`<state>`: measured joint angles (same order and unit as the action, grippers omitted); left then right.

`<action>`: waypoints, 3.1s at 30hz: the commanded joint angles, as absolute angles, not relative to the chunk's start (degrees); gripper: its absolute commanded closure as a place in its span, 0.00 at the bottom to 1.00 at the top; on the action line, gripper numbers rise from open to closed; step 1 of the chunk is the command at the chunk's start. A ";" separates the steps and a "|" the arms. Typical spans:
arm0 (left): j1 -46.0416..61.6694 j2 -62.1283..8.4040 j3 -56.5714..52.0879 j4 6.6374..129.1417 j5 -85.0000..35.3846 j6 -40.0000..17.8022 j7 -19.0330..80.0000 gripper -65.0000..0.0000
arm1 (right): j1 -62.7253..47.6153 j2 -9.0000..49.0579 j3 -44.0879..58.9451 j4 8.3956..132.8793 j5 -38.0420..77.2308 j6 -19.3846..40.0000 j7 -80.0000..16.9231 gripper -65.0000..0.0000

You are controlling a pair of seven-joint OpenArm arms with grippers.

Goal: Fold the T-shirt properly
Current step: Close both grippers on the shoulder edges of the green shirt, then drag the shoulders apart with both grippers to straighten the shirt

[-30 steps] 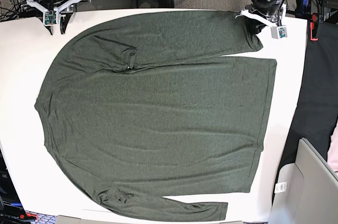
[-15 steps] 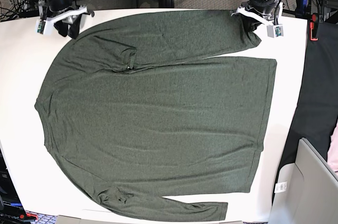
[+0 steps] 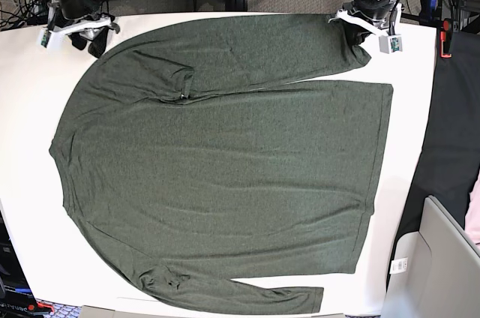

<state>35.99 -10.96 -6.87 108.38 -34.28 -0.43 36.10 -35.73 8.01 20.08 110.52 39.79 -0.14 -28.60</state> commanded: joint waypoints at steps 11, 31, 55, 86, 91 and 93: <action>36.79 -11.12 -6.81 108.70 -34.33 -0.31 37.32 1.00 | -30.37 8.40 20.44 104.04 42.59 0.22 -27.56 0.56; 36.79 -10.95 -6.90 108.70 -34.33 -0.31 37.32 1.00 | -20.18 6.81 19.47 95.08 42.59 0.22 -30.02 0.57; 40.75 -12.18 -7.16 109.14 -34.15 -0.31 36.35 1.00 | -30.29 9.19 20.62 105.27 45.67 0.92 -29.85 1.00; 44.53 -15.69 -12.00 117.14 -34.15 -0.31 29.76 1.00 | -36.53 9.19 27.56 114.33 48.31 12.35 -30.02 1.00; 39.08 -15.60 -12.00 117.14 -34.15 -0.31 30.29 1.00 | -33.54 9.10 27.56 113.98 48.22 12.35 -30.02 1.00; 36.70 -15.60 -12.00 117.14 -34.15 -0.31 30.37 1.00 | -32.84 8.92 27.56 113.80 48.22 12.35 -30.02 1.00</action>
